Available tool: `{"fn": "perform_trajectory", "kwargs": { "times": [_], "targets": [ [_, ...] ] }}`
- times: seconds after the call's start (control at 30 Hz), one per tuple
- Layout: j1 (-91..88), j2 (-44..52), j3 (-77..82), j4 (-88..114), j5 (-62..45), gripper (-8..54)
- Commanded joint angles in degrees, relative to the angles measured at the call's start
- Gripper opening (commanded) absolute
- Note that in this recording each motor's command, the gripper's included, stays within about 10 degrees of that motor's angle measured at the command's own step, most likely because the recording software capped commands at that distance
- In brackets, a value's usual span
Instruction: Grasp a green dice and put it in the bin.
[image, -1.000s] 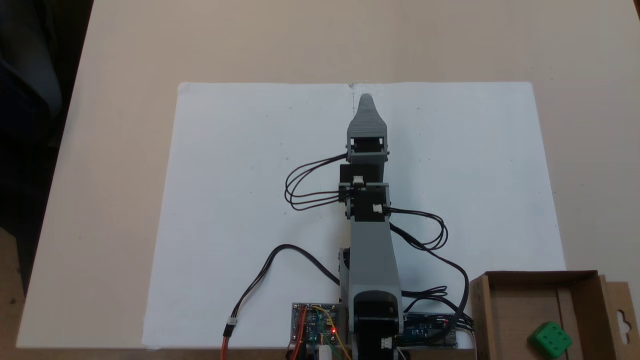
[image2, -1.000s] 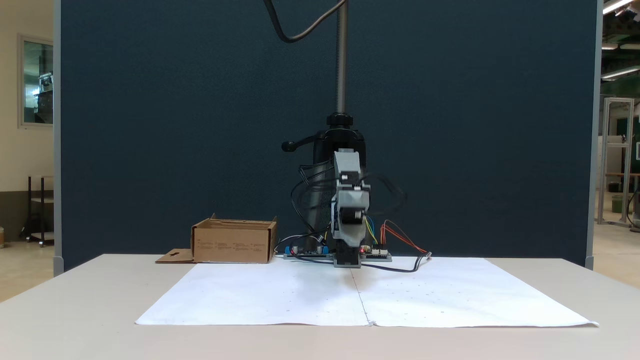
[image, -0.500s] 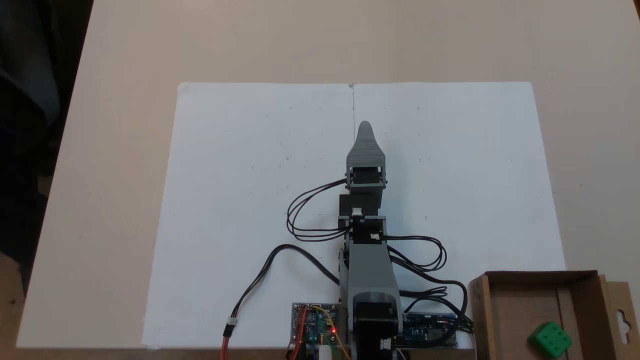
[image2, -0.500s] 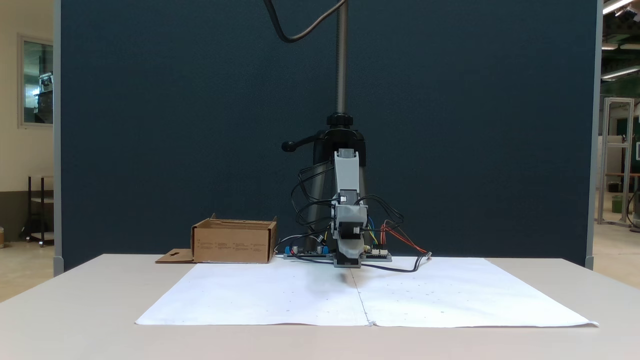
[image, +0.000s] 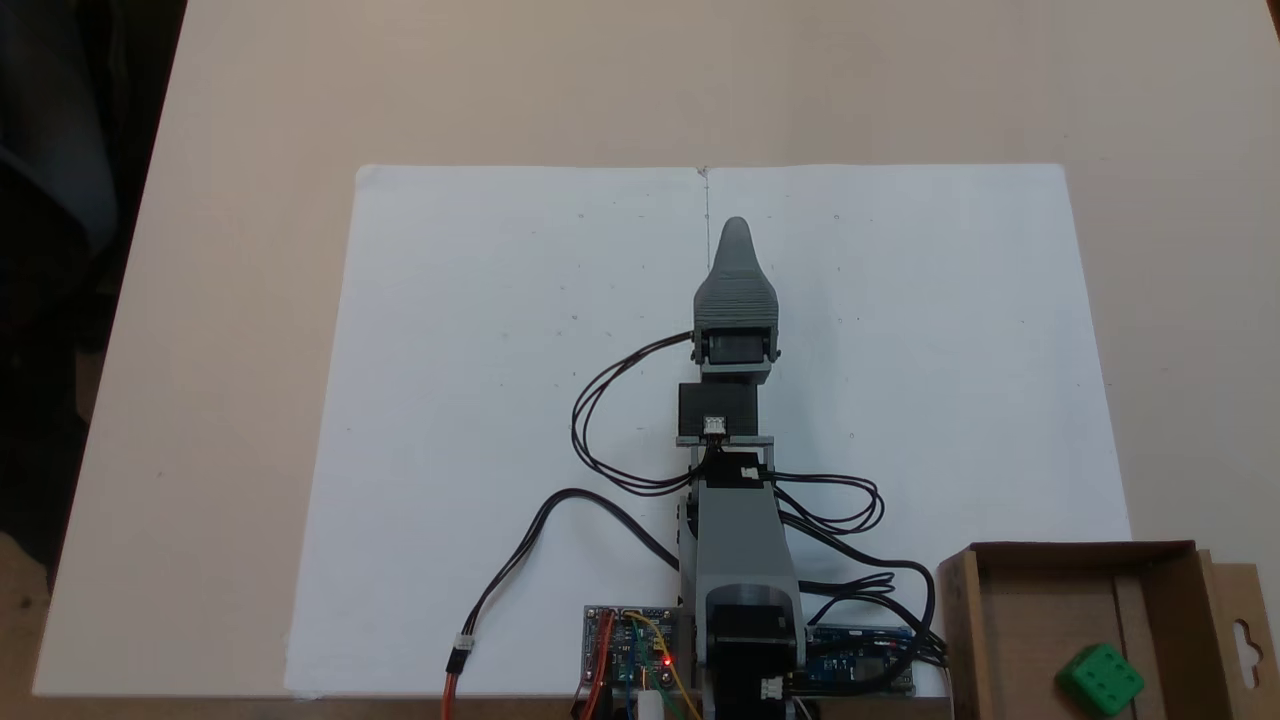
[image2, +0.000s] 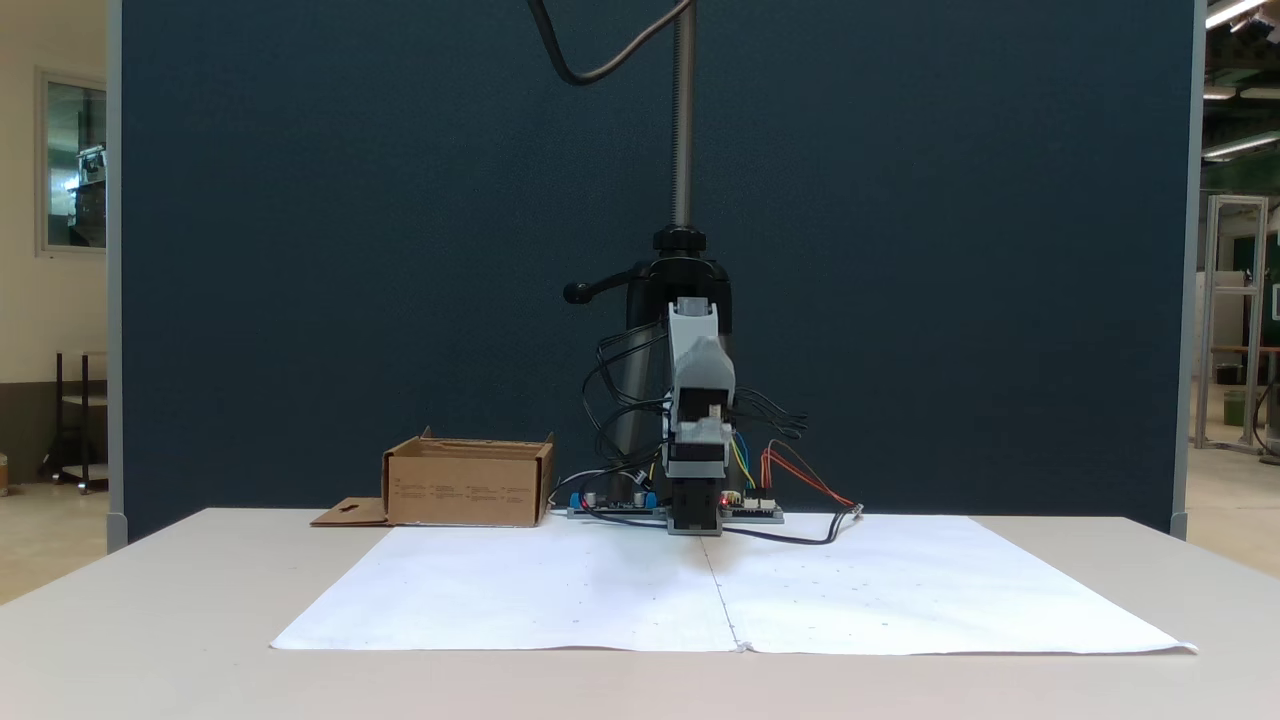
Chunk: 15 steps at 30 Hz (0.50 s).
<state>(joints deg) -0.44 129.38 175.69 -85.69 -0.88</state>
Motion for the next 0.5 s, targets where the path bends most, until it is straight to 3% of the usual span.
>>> {"fn": "perform_trajectory", "kwargs": {
  "times": [0.0,0.47],
  "targets": [
    [-0.62,6.5,3.52,-9.65,2.2,44.8],
    [6.77,6.15,3.52,-9.58,2.02,44.7]
  ]
}}
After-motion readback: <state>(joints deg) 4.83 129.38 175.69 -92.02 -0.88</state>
